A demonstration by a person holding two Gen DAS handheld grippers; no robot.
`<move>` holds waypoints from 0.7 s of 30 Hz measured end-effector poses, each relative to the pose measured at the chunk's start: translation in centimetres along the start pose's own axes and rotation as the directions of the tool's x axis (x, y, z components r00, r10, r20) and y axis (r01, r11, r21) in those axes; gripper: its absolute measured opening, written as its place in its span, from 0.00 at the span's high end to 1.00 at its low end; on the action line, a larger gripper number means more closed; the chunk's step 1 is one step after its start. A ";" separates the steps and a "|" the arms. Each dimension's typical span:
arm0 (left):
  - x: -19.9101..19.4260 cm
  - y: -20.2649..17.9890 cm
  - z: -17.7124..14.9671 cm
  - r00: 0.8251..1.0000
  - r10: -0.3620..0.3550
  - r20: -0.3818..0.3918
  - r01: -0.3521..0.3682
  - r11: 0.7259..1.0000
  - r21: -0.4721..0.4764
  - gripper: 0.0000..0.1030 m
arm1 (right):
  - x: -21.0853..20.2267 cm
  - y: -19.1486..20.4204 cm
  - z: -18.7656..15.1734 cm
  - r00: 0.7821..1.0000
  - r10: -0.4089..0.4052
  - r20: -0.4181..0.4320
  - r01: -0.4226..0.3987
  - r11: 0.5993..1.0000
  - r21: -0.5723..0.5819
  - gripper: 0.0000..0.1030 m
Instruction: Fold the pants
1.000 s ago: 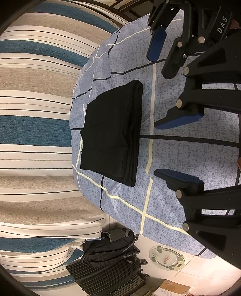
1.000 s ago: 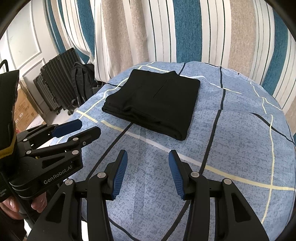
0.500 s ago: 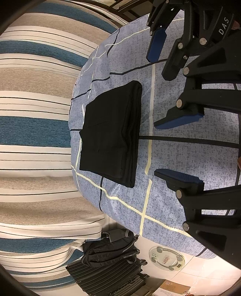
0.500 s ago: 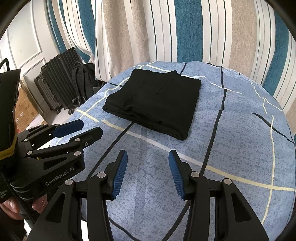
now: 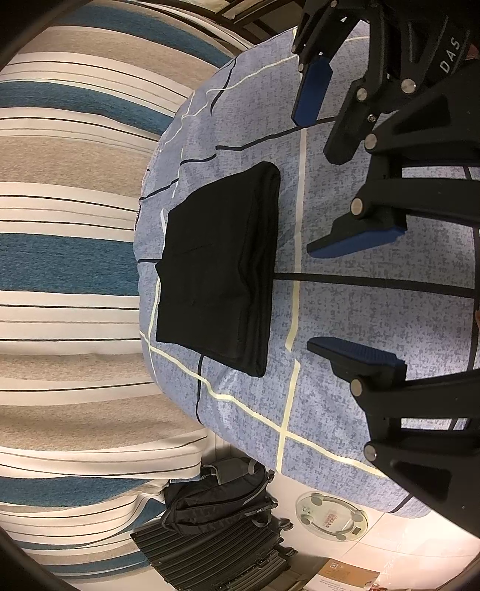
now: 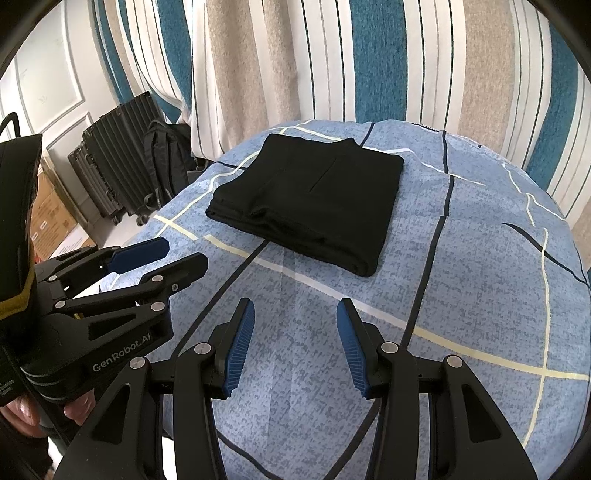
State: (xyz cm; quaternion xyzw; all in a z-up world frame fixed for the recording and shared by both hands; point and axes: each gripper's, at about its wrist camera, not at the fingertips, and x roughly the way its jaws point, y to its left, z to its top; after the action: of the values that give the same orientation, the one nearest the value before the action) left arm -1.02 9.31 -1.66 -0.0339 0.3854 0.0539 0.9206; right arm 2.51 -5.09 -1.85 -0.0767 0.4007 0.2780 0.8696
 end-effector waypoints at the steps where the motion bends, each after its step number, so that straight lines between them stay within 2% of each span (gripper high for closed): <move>1: 0.0 0.0 0.0 1.000 0.000 0.000 0.000 1.000 0.000 0.54 | 0.0 0.0 0.0 1.000 0.001 -0.001 -0.001 1.000 0.000 0.54; 21: 0.1 0.1 -0.1 1.000 0.001 -0.007 -0.001 1.000 -0.002 0.54 | 0.1 0.0 -0.1 1.000 0.009 -0.007 -0.009 1.000 -0.007 0.54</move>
State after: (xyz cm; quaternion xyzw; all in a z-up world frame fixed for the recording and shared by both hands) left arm -1.06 9.38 -1.79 -0.0347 0.3886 0.0544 0.9191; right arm 2.54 -5.07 -1.96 -0.0792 0.4032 0.2831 0.8666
